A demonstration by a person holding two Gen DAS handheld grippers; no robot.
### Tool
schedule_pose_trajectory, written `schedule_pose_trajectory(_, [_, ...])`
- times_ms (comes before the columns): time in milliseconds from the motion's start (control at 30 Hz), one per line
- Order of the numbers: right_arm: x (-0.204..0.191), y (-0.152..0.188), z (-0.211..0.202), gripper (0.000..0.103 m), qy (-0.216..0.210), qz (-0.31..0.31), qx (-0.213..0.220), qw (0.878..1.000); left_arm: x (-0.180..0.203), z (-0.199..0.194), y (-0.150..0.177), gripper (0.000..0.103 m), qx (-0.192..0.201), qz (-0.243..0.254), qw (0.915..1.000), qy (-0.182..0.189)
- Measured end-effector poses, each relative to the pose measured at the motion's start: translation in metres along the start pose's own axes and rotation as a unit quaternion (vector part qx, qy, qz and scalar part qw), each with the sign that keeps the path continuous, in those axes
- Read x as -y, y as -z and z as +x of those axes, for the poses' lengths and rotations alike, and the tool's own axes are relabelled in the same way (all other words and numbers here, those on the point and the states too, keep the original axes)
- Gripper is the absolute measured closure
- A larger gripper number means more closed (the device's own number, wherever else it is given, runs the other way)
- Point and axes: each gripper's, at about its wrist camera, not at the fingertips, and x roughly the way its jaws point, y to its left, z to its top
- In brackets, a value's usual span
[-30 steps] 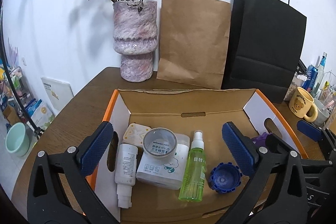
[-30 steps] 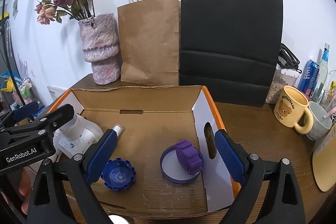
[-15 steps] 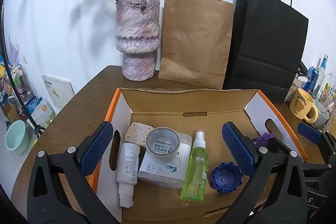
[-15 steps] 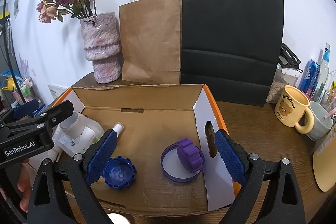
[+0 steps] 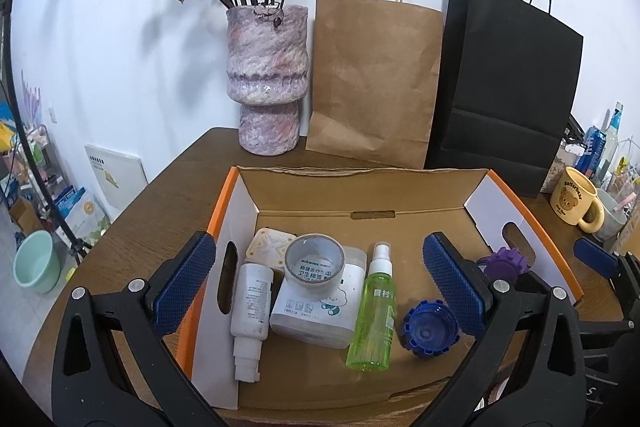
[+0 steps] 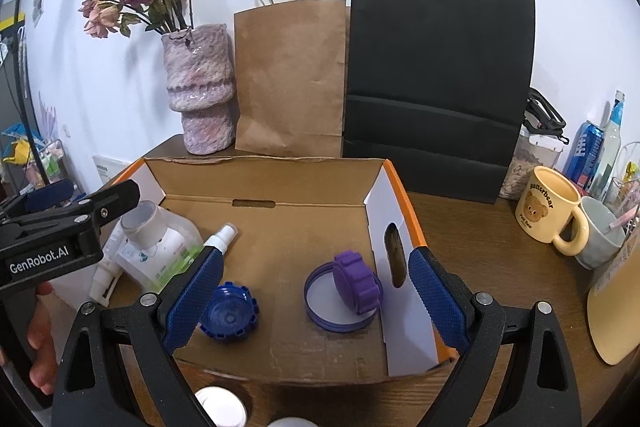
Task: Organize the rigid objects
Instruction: 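Withdraw both tools from the box back over the table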
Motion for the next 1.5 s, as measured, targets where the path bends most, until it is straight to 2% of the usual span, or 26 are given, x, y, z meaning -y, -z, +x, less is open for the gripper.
schedule_pose_trajectory(900, [-0.003, 0.026, -0.056, 0.006, -0.001, -0.002, 0.019, 1.000, 0.000, -0.052, 0.023, 0.000, 0.012, 0.008, 0.9999, 0.009])
schedule_pose_trajectory(1500, [-0.010, 0.066, -0.106, 0.006, -0.008, -0.004, 0.021, 1.000, 0.004, -0.097, 0.056, 0.000, 0.010, 0.019, 0.9994, 0.028])
